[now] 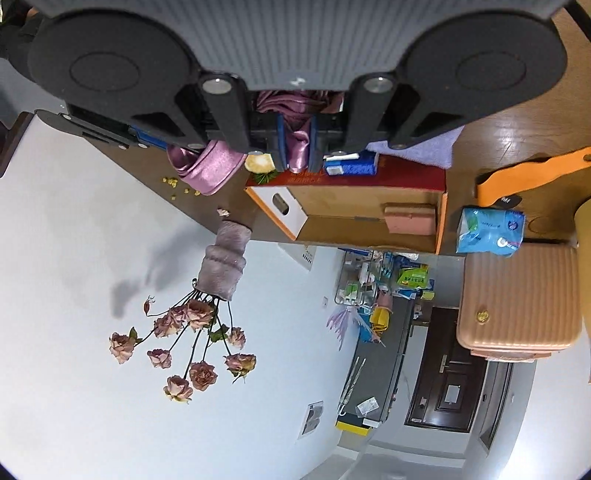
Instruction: Organize soft objects
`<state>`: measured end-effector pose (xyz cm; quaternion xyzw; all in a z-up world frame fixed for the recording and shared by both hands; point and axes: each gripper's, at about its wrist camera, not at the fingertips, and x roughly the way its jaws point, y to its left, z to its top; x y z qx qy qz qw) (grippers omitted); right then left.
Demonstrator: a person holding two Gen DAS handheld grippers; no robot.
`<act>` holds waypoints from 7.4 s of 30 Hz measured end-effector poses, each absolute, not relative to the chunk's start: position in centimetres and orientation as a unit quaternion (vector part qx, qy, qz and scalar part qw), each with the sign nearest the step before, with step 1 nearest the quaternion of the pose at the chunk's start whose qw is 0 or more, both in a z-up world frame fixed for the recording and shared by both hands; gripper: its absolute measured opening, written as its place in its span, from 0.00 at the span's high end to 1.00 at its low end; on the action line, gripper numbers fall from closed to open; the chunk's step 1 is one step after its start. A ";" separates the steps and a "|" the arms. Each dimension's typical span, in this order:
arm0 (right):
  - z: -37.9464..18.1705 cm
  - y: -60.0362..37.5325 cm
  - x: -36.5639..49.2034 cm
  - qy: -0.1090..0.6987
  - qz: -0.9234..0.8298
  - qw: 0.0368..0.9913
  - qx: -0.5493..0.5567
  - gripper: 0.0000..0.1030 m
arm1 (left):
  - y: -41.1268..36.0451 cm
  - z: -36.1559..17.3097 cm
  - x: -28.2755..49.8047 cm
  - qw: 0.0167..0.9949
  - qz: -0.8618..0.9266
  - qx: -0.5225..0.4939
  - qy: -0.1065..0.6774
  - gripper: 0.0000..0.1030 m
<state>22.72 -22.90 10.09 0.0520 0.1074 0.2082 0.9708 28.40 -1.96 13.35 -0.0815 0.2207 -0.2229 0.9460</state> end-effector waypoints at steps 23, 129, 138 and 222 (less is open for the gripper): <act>6.2 -26.4 65.8 0.378 0.180 0.899 0.130 0.89 | -8.7 5.9 70.0 0.903 -0.157 -0.066 0.394 0.86; 1.0 -18.1 42.4 0.287 0.161 0.944 -0.031 0.68 | 1.5 4.9 36.6 0.954 -0.154 0.009 0.259 0.83; 3.8 -19.5 36.7 0.235 0.159 0.958 -0.026 0.70 | 2.5 6.8 32.0 0.962 -0.146 -0.029 0.229 0.83; 14.1 -32.3 28.8 0.160 0.158 0.974 -0.007 0.29 | 0.3 13.8 26.3 0.980 -0.119 0.018 0.161 0.19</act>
